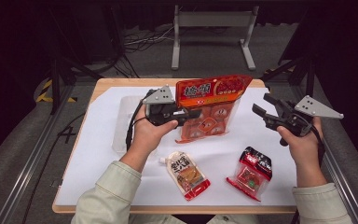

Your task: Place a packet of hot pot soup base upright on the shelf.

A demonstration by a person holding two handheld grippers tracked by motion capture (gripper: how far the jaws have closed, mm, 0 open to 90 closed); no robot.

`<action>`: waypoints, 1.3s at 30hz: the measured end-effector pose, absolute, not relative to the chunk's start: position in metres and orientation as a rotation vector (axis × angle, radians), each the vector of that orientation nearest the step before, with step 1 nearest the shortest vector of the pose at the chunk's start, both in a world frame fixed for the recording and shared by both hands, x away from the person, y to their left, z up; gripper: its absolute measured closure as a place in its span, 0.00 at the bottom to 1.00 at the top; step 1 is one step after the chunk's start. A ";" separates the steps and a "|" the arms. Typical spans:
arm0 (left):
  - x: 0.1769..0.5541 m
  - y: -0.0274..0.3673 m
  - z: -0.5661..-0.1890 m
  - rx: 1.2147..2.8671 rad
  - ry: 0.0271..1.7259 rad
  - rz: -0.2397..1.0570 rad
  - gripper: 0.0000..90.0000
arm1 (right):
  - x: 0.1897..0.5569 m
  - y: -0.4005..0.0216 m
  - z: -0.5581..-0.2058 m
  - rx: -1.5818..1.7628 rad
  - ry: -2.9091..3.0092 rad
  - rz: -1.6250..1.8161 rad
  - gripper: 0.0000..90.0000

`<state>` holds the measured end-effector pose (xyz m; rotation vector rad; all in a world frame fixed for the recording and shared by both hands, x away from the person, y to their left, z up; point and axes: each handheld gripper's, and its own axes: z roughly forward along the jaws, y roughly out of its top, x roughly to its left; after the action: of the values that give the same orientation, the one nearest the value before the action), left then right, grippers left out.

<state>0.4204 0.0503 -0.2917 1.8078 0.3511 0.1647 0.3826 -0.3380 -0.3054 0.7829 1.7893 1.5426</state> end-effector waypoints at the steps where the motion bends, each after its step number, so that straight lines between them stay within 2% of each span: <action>1: 0.421 0.051 -0.291 1.803 0.355 0.163 0.80 | 0.383 -0.338 -0.308 0.795 1.795 1.515 0.45; 22: 0.431 0.085 -0.273 1.777 0.373 0.248 0.80 | 0.385 -0.340 -0.325 0.881 1.905 1.518 0.48; 39: 0.453 0.146 -0.271 1.793 0.425 0.341 0.80 | 0.353 -0.349 -0.327 0.898 1.907 1.503 0.47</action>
<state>0.4529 0.1461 -0.2710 1.7927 0.4247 0.3414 0.3528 -0.3493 -0.3274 0.8984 1.9075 1.5029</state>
